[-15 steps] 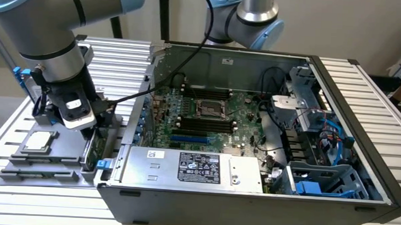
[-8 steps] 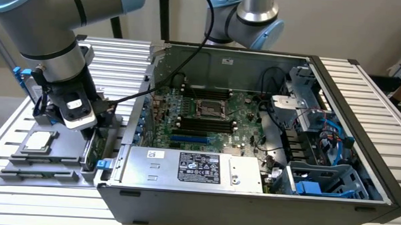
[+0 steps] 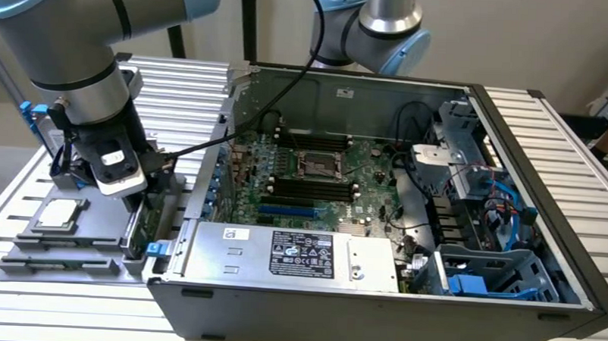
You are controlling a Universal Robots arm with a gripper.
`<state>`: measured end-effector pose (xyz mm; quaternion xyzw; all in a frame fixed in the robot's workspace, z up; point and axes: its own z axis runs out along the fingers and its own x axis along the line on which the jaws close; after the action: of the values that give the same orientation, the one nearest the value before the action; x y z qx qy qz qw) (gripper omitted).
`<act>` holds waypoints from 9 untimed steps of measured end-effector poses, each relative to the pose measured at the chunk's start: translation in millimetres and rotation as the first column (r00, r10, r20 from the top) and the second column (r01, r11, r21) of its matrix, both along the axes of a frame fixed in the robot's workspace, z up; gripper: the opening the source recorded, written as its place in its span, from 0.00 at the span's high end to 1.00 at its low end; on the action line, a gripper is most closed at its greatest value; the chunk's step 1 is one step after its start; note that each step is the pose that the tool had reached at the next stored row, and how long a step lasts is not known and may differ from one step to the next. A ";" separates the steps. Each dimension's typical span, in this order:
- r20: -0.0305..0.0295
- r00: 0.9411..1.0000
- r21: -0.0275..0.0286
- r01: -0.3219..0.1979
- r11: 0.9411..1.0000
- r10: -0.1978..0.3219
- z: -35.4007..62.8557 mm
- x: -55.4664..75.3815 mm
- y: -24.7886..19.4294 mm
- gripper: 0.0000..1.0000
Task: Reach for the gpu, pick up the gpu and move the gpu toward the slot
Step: 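Pick up the gpu and move the gpu toward the slot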
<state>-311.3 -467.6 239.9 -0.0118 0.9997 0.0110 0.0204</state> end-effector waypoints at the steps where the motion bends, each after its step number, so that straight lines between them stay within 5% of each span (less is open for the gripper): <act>1: 0.000 1.000 0.000 0.000 1.000 0.000 0.0 0.0 0.0 0.73; 9: 0.000 1.000 0.000 0.000 1.000 0.000 0.1 0.0 0.0 0.74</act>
<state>-311.3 -467.6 239.9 -0.0117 0.9997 0.0111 0.0204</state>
